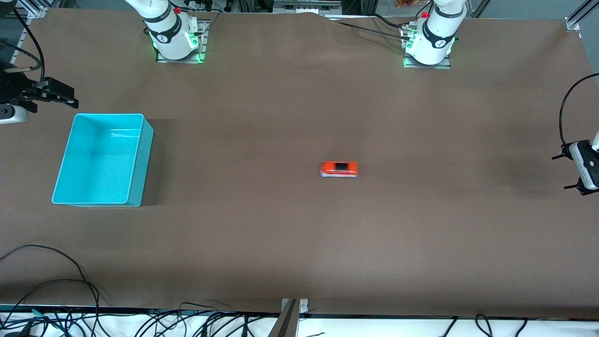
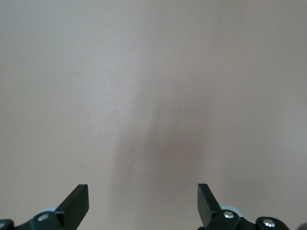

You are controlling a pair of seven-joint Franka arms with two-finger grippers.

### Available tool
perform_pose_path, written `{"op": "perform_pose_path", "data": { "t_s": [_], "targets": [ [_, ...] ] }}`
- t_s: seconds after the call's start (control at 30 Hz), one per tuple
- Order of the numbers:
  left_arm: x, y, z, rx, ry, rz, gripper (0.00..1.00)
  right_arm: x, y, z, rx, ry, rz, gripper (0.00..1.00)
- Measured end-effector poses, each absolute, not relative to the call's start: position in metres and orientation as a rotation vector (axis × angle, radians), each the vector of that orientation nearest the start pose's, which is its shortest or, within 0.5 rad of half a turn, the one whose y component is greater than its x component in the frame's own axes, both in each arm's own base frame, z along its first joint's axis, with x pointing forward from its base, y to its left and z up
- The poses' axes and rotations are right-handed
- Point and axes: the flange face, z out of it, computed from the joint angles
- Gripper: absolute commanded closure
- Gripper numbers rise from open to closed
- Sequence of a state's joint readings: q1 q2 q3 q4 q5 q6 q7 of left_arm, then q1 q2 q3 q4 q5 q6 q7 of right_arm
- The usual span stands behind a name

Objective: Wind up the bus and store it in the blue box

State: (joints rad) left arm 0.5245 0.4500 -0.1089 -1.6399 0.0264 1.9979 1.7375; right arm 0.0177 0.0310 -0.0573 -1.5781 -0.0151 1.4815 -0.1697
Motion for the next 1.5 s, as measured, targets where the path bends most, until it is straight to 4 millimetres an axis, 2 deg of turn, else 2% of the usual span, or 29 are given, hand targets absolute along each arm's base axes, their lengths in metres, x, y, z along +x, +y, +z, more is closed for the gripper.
{"op": "perform_pose_path", "data": {
  "t_s": [0.2, 0.37, 0.67, 0.77, 0.87, 1.0, 1.13, 1.23, 1.4, 1.5],
  "targets": [
    [0.621, 0.231, 0.380, -2.649, 1.874, 0.020, 0.00, 0.552, -0.023, 0.591, -3.135, -0.123, 0.238, 0.00],
    [0.628, 0.188, 0.400, -2.723, 1.790, 0.041, 0.00, 0.556, -0.026, 0.580, -3.134, -0.094, 0.269, 0.00],
    [0.637, 0.088, 0.425, -2.842, 1.594, 0.126, 0.00, 0.563, -0.028, 0.565, -3.131, -0.087, 0.307, 0.00],
    [0.637, 0.064, 0.432, -2.867, 1.538, 0.145, 0.00, 0.566, -0.027, 0.559, -3.130, -0.082, 0.319, 0.00],
    [0.637, 0.052, 0.437, -2.875, 1.513, 0.149, 0.00, 0.571, -0.027, 0.552, -3.132, -0.075, 0.320, 0.00],
    [0.636, 0.053, 0.439, -2.881, 1.496, 0.150, 0.00, 0.578, -0.027, 0.541, -3.135, -0.071, 0.306, 0.00],
    [0.635, 0.056, 0.440, -2.893, 1.468, 0.150, 0.00, 0.584, -0.025, 0.522, -3.139, -0.064, 0.287, 0.00],
    [0.635, 0.050, 0.446, -2.909, 1.427, 0.144, 0.00, 0.588, -0.023, 0.501, -3.148, -0.004, 0.246, 0.00],
    [0.632, 0.027, 0.470, -2.943, 1.350, 0.143, 0.00, 0.589, -0.010, 0.466, -3.155, 0.107, 0.195, 0.00],
    [0.630, 0.014, 0.493, -2.951, 1.322, 0.134, 0.00, 0.587, -0.001, 0.457, -3.154, 0.119, 0.193, 0.00]
  ]
}}
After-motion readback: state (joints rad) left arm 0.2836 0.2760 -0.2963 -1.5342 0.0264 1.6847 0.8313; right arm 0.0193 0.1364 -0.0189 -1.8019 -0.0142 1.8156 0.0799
